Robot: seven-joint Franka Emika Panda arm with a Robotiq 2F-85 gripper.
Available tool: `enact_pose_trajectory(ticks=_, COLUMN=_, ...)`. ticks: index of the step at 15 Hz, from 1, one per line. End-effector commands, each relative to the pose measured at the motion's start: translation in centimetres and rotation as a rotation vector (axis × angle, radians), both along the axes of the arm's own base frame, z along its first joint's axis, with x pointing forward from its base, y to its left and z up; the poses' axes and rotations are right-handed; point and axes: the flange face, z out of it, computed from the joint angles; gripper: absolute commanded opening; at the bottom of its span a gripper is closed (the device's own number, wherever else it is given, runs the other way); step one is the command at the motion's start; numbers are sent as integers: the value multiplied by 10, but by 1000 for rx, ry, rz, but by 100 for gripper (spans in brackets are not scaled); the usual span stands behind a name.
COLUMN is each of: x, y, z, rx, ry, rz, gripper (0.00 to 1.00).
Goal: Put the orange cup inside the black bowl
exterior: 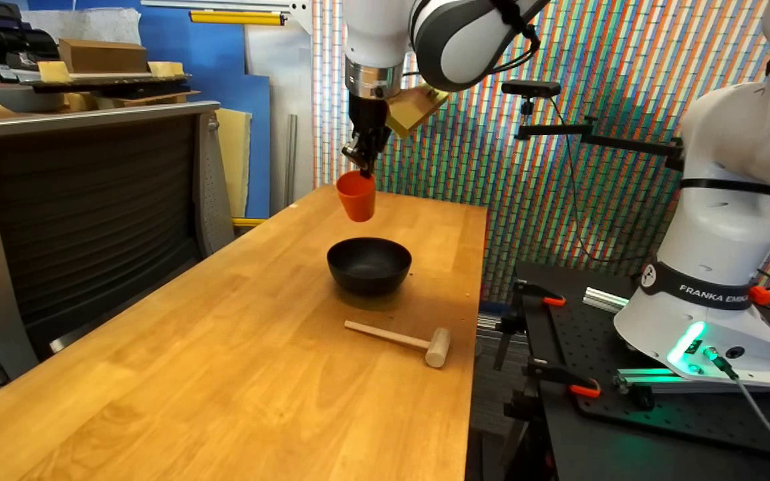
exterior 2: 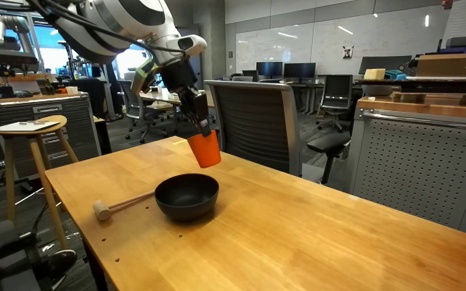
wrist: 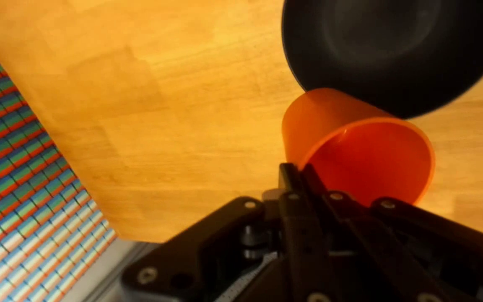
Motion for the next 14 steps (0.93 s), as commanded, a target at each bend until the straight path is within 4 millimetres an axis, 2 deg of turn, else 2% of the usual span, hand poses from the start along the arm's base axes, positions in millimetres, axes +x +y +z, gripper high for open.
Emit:
enact_pose_trajectory(ticks=1, x=-20, y=-8, z=-32, rx=57, ry=74, rz=-51, gripper=1)
enact_pose_trajectory(ticks=5, x=-23, y=4, z=-69, rx=161, ry=111, rz=-55, gripper=1)
enact_pose_trajectory(ticks=8, x=-16, y=18, z=-83, rx=241, ry=81, rz=-9, gripper=1)
enact_pose_trajectory(ticks=9, x=-13, y=20, z=-85, rx=261, ry=70, rz=9, gripper=9)
enact_pose_trajectory(ticks=10, x=-11, y=20, z=-87, rx=272, ry=65, rz=18, gripper=31)
enact_pose_trajectory(ticks=12, x=-9, y=14, z=-85, rx=287, ry=55, rz=23, gripper=34)
enact_pose_trajectory(ticks=14, x=-10, y=10, z=-78, rx=276, ry=46, rz=30, gripper=48)
